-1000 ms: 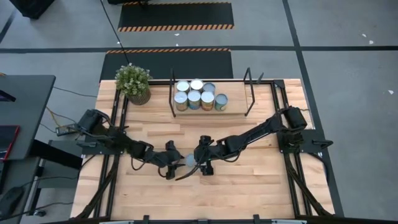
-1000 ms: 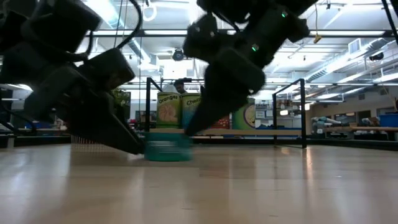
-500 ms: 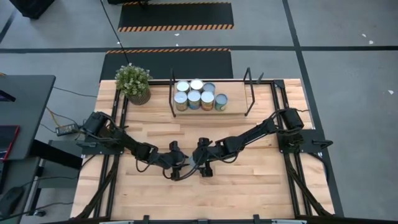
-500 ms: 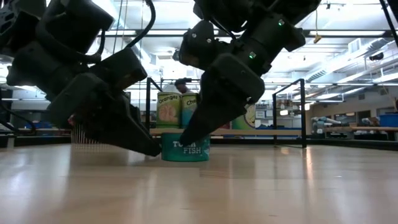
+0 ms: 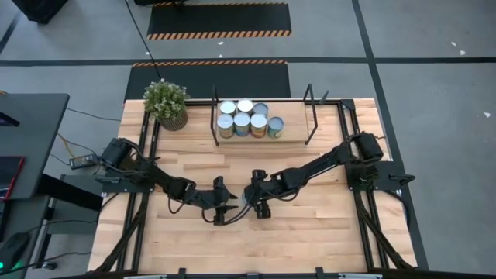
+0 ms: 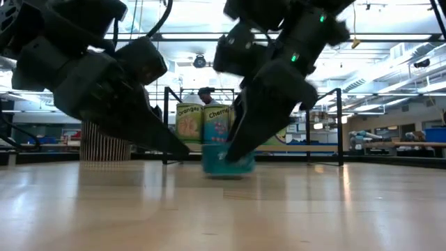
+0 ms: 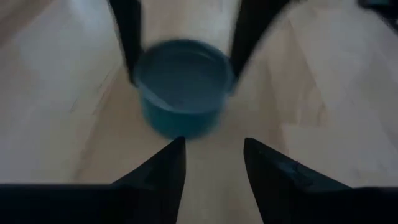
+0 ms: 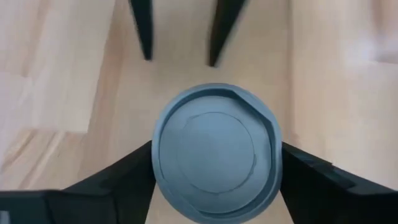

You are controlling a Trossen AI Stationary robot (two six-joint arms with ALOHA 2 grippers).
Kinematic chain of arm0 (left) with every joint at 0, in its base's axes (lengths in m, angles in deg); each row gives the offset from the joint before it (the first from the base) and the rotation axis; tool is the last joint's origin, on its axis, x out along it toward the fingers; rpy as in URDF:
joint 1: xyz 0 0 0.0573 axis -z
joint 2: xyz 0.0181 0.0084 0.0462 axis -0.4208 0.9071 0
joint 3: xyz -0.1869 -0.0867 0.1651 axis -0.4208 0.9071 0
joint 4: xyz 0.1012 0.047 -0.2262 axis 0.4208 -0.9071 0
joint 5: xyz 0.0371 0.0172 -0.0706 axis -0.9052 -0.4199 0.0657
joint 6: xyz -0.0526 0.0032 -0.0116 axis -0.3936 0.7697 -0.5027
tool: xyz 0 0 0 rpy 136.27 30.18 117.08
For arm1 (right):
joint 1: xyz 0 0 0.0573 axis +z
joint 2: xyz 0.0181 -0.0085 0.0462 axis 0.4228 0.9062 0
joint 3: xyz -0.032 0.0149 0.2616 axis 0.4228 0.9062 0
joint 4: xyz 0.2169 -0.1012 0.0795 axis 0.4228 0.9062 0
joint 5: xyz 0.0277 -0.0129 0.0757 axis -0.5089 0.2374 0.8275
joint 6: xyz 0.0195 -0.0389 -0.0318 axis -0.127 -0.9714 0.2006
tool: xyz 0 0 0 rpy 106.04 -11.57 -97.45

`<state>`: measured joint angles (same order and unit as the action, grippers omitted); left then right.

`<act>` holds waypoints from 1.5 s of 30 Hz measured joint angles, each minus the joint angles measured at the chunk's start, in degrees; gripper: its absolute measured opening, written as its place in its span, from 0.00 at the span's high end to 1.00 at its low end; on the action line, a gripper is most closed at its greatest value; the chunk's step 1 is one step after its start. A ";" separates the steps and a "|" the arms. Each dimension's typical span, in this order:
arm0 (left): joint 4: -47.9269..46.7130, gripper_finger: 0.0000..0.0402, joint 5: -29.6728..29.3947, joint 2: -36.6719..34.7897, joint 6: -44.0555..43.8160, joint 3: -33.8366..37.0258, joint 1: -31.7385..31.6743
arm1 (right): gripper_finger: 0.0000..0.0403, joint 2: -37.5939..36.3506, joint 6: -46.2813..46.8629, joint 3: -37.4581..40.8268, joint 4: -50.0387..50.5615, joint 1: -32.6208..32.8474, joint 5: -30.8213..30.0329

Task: Pick and place cans onto a shelf
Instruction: Put the canned tuna on the shelf

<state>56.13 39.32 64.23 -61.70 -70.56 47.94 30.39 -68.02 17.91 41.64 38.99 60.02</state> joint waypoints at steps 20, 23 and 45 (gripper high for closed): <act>-4.52 0.58 5.95 -5.22 -2.51 0.31 0.33 | 0.25 -27.20 3.22 4.27 38.46 -12.52 -14.92; -4.19 0.58 5.92 -5.22 -2.51 0.31 -0.07 | 0.25 -27.44 0.72 5.13 39.54 -17.64 -14.56; -5.58 0.58 5.97 -6.35 -3.10 0.24 0.46 | 0.20 -23.28 -12.64 6.16 33.74 -38.33 -6.07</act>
<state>50.55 45.29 57.87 -64.81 -70.31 48.39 7.11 -80.66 24.07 75.38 0.66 53.95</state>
